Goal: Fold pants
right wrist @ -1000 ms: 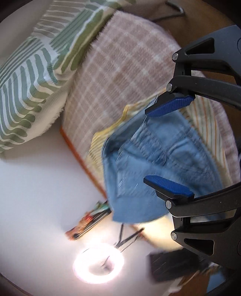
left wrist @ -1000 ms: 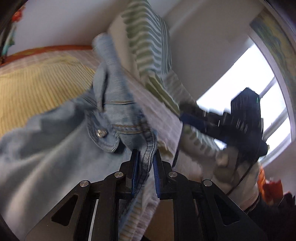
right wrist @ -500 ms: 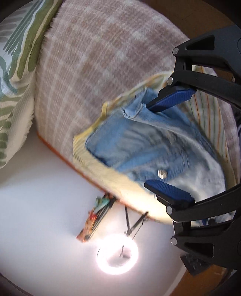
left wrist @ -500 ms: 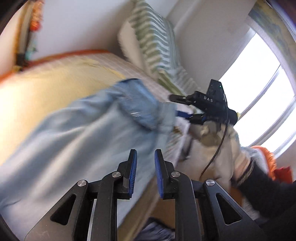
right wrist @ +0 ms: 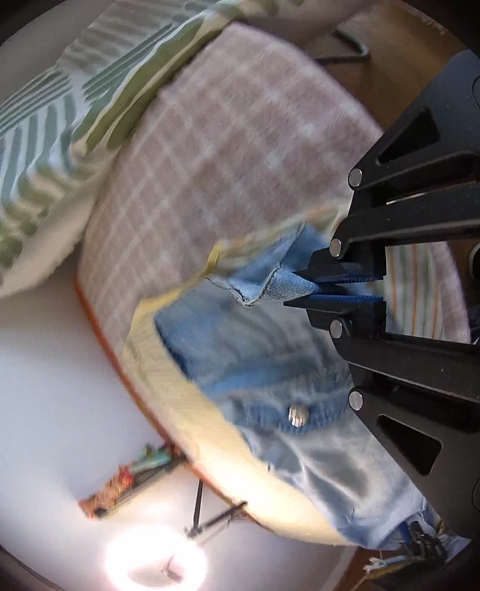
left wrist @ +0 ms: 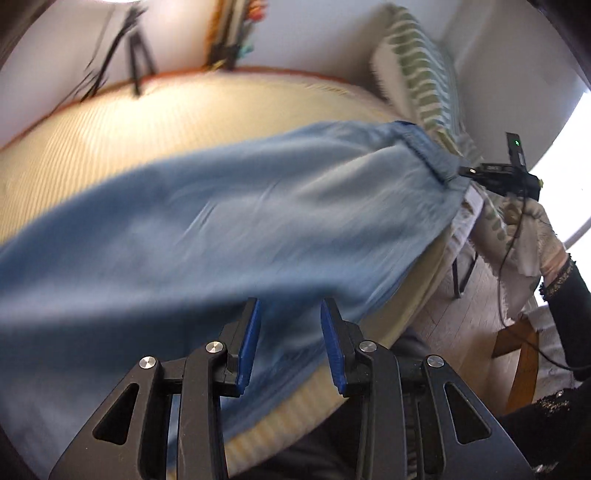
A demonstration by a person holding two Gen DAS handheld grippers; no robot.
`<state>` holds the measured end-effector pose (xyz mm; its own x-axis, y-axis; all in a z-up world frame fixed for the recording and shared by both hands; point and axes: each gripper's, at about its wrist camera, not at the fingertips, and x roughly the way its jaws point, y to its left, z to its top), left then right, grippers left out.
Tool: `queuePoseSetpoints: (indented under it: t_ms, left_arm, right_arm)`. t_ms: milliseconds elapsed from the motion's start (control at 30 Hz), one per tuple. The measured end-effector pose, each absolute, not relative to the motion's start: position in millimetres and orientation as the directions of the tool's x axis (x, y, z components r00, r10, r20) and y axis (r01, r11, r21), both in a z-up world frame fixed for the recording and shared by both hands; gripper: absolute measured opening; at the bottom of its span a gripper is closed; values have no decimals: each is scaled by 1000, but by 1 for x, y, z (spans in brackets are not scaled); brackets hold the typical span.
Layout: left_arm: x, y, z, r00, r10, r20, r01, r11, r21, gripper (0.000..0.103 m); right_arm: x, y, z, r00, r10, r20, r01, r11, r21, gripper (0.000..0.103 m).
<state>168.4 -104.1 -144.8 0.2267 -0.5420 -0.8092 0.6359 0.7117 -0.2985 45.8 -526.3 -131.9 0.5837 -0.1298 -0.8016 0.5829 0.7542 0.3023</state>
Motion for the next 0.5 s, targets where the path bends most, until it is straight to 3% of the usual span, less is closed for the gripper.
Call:
queuePoseSetpoints:
  t_ms: [100,167,300,333,400,500]
  left_arm:
    - [168,-98,-162,206,-524,-826,601,735,-316,31]
    - [166,-96,-161,218,-529,-820,602,734,-314,31]
    - [161,-83,-149,250,-532,-809,606,738,-297,32]
    - [159,-79,-147,257,-528,-810,613,736,-286,32]
    - [153,-68,-144,276,-505,-818,629,738,-244,45]
    - [149,-53,-147,291,-447,-846,631,754,-182,45]
  right_arm:
    - [44,-530,-135,530,-116,-840,599,752,274,9]
    - [42,-529,-124,536,-156,-830,600,762,244,23]
    - [55,-512,-84,589,-237,-772,542,825,161,31]
    - [62,-506,-75,605,-227,-763,512,845,154,36]
    - [78,-482,-63,645,-154,-748,394,906,153,37]
    - [106,-424,-58,647,0,-763,151,980,128,37]
